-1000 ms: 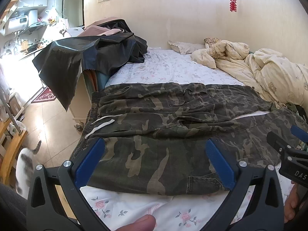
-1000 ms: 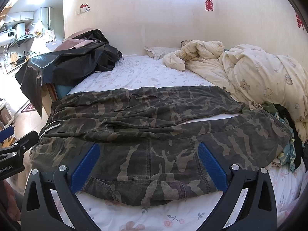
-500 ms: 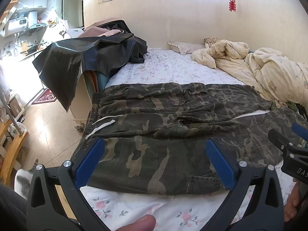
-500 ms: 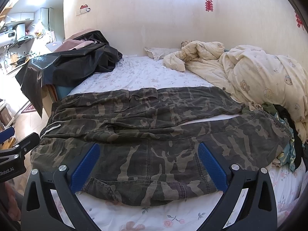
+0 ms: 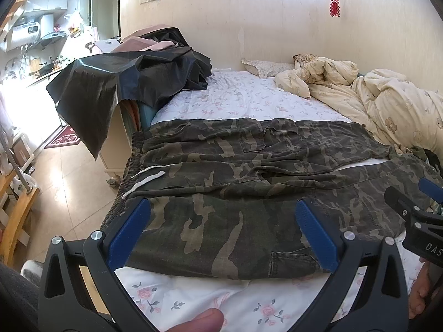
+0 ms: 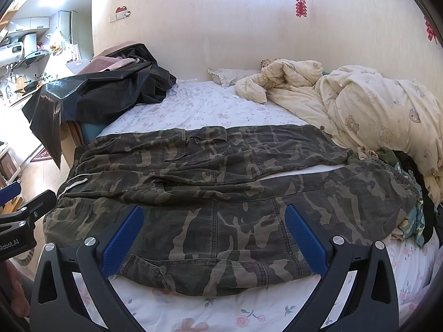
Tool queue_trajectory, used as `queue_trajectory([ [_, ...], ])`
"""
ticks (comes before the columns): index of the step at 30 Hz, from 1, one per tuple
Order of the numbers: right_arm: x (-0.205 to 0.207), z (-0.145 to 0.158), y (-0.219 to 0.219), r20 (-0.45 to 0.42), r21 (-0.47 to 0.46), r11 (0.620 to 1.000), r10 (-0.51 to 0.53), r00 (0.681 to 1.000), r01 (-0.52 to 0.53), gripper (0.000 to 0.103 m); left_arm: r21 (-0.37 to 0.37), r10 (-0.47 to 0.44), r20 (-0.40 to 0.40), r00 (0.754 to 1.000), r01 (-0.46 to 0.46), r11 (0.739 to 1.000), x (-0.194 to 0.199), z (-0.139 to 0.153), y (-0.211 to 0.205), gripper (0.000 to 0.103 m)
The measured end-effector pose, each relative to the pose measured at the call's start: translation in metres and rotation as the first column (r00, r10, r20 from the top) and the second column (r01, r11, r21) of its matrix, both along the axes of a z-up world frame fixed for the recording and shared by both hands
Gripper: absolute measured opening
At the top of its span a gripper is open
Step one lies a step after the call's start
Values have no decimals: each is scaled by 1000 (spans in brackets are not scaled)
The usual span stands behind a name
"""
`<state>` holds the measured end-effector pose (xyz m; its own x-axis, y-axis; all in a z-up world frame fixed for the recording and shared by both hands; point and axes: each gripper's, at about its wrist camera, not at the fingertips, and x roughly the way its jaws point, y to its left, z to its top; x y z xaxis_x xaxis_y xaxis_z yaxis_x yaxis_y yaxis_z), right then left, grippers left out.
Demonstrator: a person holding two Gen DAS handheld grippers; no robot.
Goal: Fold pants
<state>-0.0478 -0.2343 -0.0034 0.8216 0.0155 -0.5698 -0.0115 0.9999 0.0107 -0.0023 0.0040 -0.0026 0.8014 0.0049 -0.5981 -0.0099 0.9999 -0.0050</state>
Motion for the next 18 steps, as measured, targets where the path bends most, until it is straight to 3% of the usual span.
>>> queue_trajectory([
  [18,-1,0,0,1,-1,1000,2,1000,-2,103,2,-1,-1,1000,1,1000,-2,0,-1,103],
])
